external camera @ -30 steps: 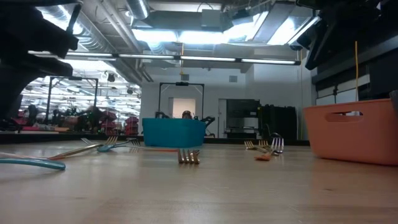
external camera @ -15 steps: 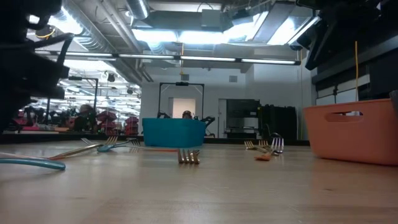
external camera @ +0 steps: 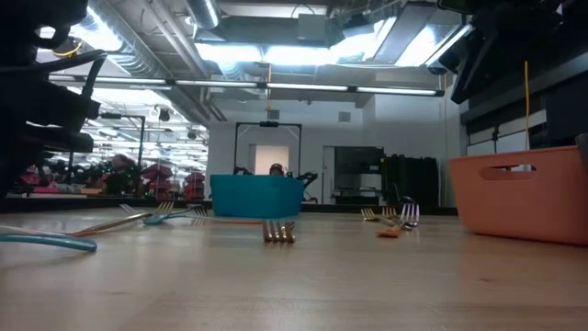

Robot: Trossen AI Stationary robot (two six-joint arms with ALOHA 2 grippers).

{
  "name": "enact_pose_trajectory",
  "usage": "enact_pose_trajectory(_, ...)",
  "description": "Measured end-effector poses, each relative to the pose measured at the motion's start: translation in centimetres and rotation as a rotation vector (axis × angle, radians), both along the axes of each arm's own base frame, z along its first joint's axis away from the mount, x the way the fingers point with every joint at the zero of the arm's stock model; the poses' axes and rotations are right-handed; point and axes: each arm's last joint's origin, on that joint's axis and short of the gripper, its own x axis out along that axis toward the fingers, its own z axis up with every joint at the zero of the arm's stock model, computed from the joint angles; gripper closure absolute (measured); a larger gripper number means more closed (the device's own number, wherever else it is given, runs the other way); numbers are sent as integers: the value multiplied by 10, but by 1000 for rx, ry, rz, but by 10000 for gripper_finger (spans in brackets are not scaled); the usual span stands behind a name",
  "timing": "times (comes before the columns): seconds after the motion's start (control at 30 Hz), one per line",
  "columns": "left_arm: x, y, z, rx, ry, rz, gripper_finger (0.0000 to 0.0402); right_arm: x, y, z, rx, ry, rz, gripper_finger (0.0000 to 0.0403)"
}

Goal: Sort silverware by color (type)
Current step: Put the bottom orange fork into the blue bin

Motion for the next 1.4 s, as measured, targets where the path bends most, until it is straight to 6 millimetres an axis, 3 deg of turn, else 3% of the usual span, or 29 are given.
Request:
enact_pose_trajectory(0.57, 0, 0, -1, 9, -5, 7, 305, 0, 0, 0, 1, 0, -1, 310)
enact_pose_trajectory(1.07, 0, 1, -1, 14, -6, 22, 370, 0, 0, 0, 2, 0, -3, 310)
enact_pose_trajectory(1.4, 6, -3, 6, 9, -14, 18, 388, 0, 0, 0, 2, 0, -3, 310)
